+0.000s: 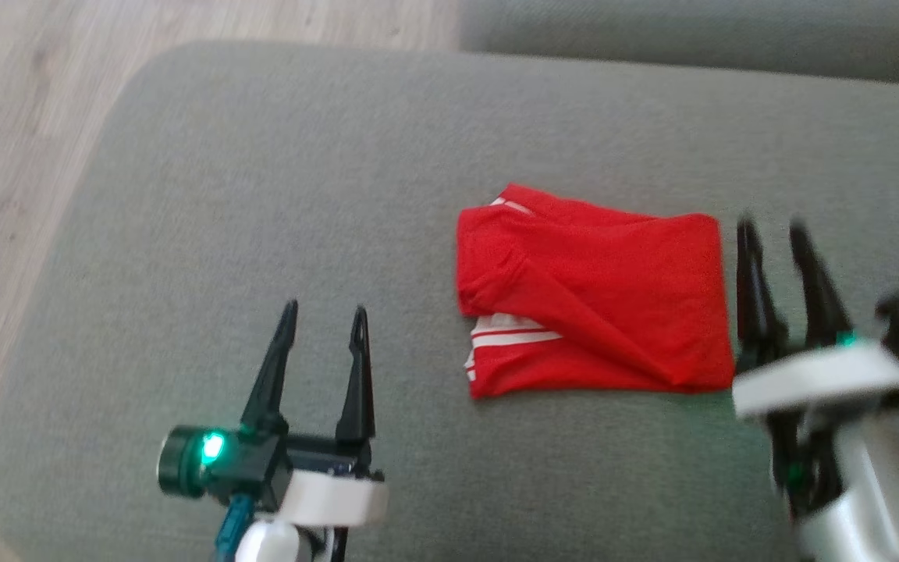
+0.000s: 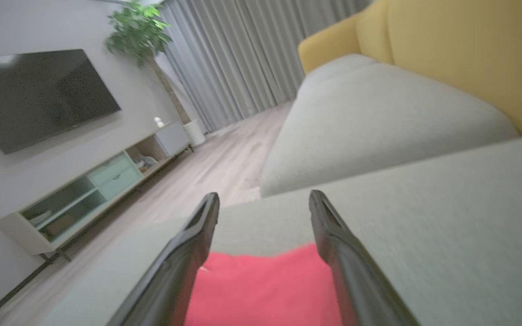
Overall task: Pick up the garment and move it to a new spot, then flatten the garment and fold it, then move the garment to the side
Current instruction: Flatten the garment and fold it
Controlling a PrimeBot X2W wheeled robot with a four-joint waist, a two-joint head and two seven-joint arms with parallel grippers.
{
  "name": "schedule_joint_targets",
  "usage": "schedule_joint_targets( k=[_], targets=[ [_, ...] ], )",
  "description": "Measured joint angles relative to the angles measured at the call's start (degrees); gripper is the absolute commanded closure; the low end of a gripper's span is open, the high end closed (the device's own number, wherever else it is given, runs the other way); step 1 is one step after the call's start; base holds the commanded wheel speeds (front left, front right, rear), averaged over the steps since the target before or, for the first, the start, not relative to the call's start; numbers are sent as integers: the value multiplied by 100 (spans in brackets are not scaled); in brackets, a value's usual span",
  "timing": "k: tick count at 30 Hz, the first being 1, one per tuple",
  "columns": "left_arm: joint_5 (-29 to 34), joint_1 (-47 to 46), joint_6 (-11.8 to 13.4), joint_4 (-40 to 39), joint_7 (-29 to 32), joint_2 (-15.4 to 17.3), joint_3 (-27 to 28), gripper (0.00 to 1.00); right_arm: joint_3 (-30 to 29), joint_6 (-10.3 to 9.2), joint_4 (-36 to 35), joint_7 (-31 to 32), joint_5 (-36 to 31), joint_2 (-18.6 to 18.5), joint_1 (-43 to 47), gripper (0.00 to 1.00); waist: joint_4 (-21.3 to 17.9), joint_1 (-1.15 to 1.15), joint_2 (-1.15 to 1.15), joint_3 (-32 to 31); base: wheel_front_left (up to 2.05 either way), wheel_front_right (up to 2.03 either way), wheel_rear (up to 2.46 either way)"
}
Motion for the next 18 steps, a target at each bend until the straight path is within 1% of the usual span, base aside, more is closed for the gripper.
schedule_joint_targets(
  k=[2, 3, 4, 7, 10, 13, 18],
  targets=[
    [-16, 130, -54, 37, 0, -1, 10, 0, 18, 0, 174, -38, 60, -21, 307, 0, -99, -1, 0, -127, 0, 0, 0],
    [-16, 187, -62, 47, 0, -1, 16, 0, 103, 0, 241, -32, 124, -63, 425, 56, -145, -1, 0, -183, 0, 0, 0],
    [-16, 226, -88, 52, 0, 0, 27, 0, 224, 0, 278, 29, 256, -120, 500, 100, -184, -2, 0, -230, 0, 0, 0],
    [-19, 227, -118, 40, 0, 0, 8, 0, 657, 0, 328, 407, 867, -356, 454, 100, -201, -2, 0, -295, 0, 0, 0],
    [-60, 228, -118, 41, 0, -1, -42, 0, 1109, 0, 367, 959, 1552, -670, 225, 100, -71, -1, 0, -259, 0, 0, 0],
    [-129, 227, -104, 43, 0, 0, -92, 0, 1537, 0, 519, 1540, 1984, -1001, -240, 100, 141, 0, 0, -169, 0, 0, 0],
    [-238, 202, -32, 43, 1, -2, -255, 0, 2234, 0, 909, 2429, 2436, -1478, -1117, 100, 473, 1, 0, 81, 0, 0, 0]
  ],
)
